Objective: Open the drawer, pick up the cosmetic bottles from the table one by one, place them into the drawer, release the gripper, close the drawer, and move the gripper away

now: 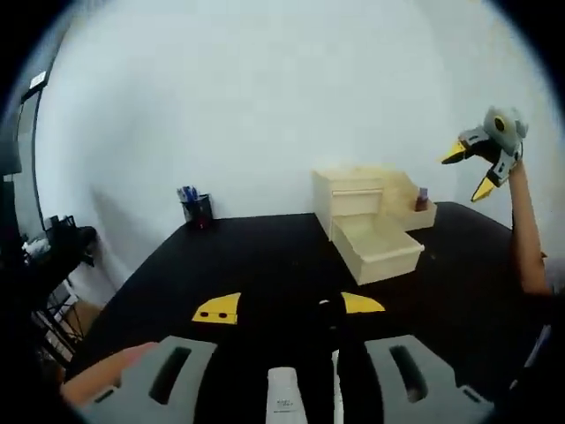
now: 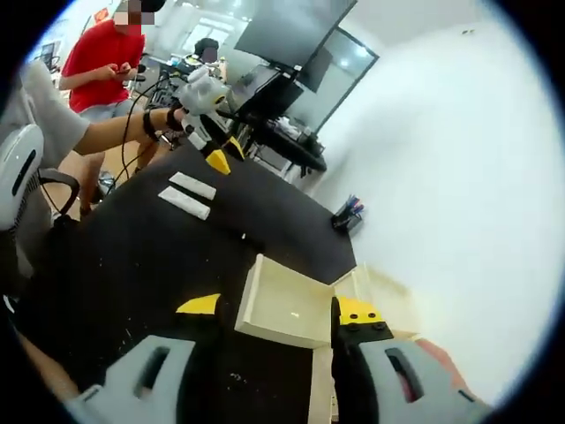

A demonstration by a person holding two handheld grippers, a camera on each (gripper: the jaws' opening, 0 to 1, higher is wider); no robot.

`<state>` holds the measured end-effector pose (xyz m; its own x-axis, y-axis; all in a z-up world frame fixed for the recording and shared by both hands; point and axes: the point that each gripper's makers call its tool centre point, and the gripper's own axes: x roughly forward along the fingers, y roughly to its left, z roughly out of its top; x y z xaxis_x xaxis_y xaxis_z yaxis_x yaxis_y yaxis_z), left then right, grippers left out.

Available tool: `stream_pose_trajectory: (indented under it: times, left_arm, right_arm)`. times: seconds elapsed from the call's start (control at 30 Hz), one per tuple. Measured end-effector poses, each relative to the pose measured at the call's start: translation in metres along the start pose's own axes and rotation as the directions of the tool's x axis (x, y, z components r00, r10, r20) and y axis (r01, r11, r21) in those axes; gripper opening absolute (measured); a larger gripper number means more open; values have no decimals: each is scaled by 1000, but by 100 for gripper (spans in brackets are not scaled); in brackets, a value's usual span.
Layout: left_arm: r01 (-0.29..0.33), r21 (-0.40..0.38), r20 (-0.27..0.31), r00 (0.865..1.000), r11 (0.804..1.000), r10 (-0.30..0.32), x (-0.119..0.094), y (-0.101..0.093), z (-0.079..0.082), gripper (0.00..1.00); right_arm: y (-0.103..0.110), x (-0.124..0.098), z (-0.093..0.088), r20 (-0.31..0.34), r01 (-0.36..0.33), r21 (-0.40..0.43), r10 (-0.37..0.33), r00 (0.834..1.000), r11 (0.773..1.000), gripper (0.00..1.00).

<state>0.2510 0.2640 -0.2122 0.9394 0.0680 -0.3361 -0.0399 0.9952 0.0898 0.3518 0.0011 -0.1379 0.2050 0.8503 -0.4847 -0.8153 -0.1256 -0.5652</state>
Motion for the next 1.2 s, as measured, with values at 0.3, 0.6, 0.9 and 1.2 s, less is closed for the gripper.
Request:
stream_pose_trajectory:
  times: [0.3,0.6,0.9,1.2]
  left_arm:
    - [4,-19,-48,999,1000,-5,-14,-1,-22,36]
    - [-15,-16,-122,992,1000,13,-18,4,-49,33]
    - [-8,-20,-161,987,1000,4,-14,6,-68,33]
    - [-6,-12,-198,980,1000,4,-9,3,-82,33]
  right_arm:
    - [-2,0,-5,-6,13,-12,-13,1000,1000,44]
    - [7,-2,1,10,0,-35,1,1000,999,44]
    - [11,5,-5,-22,-5,-43,4,1000,999,43]
    - [13,9,-7,-39,-9,-44,8,999,999,43]
